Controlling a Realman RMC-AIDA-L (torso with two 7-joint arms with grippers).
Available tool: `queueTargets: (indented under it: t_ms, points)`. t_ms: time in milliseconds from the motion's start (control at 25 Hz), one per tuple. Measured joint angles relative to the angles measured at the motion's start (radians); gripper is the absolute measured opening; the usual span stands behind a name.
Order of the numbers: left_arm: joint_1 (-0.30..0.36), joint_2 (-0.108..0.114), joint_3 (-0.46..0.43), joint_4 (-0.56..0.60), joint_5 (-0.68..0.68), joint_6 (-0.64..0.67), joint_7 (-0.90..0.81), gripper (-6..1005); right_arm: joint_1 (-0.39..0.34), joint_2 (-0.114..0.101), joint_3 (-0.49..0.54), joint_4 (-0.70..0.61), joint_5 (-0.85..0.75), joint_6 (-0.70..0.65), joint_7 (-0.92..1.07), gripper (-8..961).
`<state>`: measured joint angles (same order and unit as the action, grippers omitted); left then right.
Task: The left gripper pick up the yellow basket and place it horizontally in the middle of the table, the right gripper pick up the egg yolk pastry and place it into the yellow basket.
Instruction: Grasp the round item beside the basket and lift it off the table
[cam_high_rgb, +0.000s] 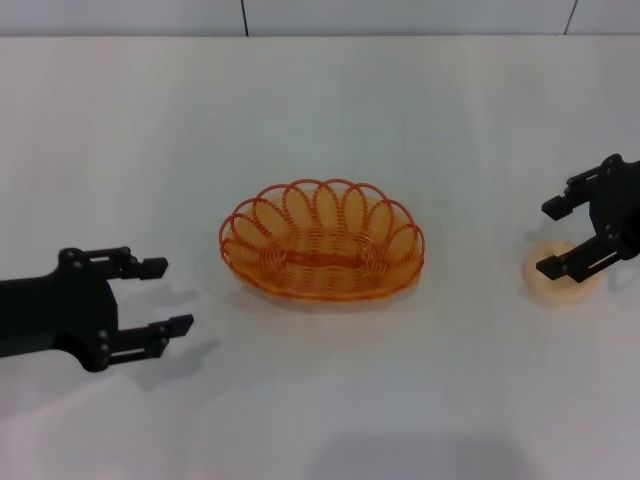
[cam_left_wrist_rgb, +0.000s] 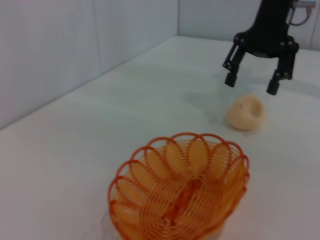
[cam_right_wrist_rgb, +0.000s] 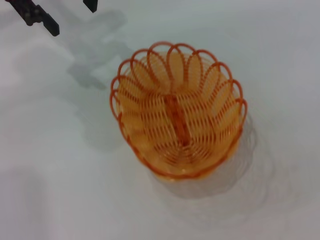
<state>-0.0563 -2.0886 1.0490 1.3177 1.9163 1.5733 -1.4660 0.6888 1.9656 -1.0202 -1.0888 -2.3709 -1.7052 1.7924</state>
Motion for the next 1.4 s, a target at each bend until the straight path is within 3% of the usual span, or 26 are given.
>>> queueTargets:
  t_ms: [400,520,640,760,1280,1400]
  points:
    - [0.007,0.001,0.039,0.037,-0.004,-0.001,-0.006,690,0.083,0.017,-0.018,0.051,-0.164,0.005,0.06,796]
    - [0.008,0.002,0.049,0.054,-0.003,0.001,-0.014,753,0.094,0.017,-0.032,0.068,-0.185,0.011,0.077,796]
    - [0.009,0.002,0.052,0.057,-0.002,-0.003,-0.016,816,0.102,0.021,-0.055,0.081,-0.222,0.033,0.102,742]
    - [0.01,0.002,0.055,0.057,-0.002,-0.005,-0.016,816,0.107,0.028,-0.069,0.1,-0.243,0.06,0.114,687]
    - [0.012,0.003,0.061,0.058,-0.002,-0.009,-0.016,816,0.102,0.039,-0.128,0.107,-0.256,0.108,0.122,657]
    - [0.011,0.002,0.061,0.058,-0.002,-0.009,-0.016,816,0.101,0.041,-0.15,0.107,-0.257,0.111,0.126,548]
